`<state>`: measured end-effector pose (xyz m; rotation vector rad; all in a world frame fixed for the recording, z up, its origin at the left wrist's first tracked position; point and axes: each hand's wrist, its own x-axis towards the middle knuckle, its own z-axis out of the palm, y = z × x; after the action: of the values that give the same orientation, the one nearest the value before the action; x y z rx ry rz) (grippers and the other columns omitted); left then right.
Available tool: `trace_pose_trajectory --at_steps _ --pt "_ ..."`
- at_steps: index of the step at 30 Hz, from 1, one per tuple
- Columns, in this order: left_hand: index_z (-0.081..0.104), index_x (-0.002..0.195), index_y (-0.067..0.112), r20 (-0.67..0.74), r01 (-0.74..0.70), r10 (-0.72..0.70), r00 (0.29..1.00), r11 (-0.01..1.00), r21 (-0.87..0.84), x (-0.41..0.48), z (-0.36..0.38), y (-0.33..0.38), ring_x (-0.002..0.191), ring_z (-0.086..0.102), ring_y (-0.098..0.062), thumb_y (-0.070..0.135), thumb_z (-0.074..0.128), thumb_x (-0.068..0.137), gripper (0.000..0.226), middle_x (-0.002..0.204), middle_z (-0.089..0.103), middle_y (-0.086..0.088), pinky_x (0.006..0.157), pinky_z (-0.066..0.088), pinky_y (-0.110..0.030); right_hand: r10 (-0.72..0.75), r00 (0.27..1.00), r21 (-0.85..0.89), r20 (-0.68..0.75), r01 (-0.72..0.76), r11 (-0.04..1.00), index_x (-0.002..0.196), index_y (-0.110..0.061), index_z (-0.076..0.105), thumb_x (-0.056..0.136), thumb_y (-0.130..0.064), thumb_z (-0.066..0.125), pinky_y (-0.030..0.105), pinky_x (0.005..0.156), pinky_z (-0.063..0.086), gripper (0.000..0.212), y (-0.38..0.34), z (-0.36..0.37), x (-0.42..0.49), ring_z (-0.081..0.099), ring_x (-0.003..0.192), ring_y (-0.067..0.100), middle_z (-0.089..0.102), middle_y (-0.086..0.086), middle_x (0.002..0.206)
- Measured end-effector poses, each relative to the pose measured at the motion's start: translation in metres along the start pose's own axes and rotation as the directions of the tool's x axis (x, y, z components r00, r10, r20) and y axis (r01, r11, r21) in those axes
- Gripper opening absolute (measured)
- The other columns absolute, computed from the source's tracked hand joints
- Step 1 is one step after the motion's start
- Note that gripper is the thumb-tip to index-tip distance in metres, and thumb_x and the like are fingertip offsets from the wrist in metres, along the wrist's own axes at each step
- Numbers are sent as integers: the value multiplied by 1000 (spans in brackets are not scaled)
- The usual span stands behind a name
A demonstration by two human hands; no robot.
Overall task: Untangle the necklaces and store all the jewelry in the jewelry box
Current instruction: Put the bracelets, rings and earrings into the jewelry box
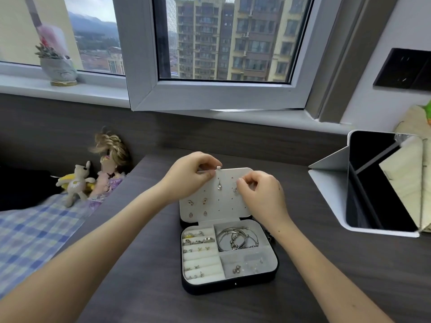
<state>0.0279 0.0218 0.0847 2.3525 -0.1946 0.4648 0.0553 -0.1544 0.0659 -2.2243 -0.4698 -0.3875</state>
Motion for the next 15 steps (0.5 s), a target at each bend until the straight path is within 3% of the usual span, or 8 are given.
trace_pose_trajectory --at_steps 4,8,15 --pt "70 103 16 -1 29 -29 1000 998 55 2 3 1 82 56 1 14 57 92 17 93 64 11 71 40 -4 15 997 29 -75 -13 1000 67 -14 59 86 -16 57 24 61 27 20 0 7 0 51 72 12 56 -6 71" --pt "70 101 15 3 37 -37 999 996 79 2 3 5 86 60 -7 22 63 89 16 98 69 6 75 47 -21 -33 985 9 -172 36 999 66 -13 59 86 -15 58 28 63 33 20 0 15 0 53 72 16 56 -5 71" --pt "70 100 15 -8 50 -49 999 985 168 4 8 5 84 54 -8 32 71 82 25 104 68 5 73 42 -24 -146 923 -103 -355 117 988 62 -13 53 80 -13 59 26 57 31 19 4 26 -5 49 64 20 56 0 66"
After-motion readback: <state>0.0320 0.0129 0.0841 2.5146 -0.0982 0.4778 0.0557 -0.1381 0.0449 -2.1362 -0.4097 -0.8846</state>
